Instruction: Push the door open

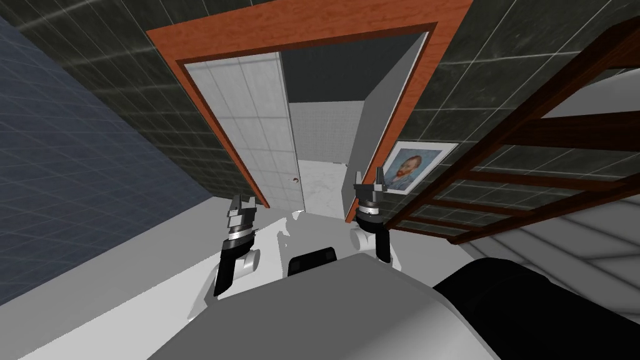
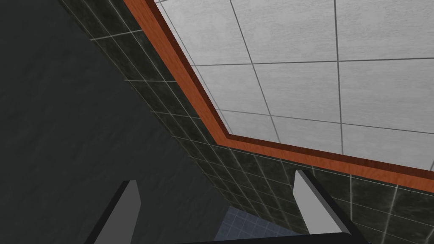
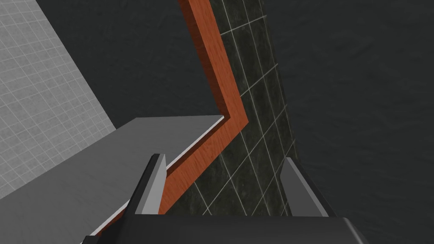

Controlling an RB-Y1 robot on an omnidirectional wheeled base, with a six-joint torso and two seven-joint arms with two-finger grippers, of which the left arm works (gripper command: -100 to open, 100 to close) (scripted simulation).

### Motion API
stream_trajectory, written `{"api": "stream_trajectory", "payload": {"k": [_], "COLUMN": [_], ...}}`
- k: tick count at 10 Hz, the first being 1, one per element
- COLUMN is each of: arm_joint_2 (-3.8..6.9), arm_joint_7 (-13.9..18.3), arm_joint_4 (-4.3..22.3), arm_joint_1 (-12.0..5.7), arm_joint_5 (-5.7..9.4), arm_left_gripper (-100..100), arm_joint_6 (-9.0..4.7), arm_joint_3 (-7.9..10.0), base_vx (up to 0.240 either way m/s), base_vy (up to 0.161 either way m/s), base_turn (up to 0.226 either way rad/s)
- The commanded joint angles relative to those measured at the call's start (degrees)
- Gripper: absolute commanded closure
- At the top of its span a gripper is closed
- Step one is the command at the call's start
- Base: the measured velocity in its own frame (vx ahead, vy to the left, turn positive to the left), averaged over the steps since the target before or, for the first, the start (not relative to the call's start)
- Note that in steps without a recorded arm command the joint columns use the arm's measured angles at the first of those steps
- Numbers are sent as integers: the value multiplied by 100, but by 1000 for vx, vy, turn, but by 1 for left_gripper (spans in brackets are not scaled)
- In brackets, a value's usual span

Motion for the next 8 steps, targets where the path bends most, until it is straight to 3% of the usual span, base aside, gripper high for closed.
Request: {"api": "stream_trajectory", "payload": {"k": [1, 8], "arm_joint_2": [20, 60], "arm_joint_7": [-13, -90], "arm_joint_4": [283, 1641], "arm_joint_1": [-100, -588], "arm_joint_5": [11, 52], "arm_left_gripper": [-100, -100], "arm_joint_6": [-16, -135], "arm_joint_3": [28, 144], "base_vx": [88, 86], "base_vy": [67, 71], "base_turn": [-134, -142]}}
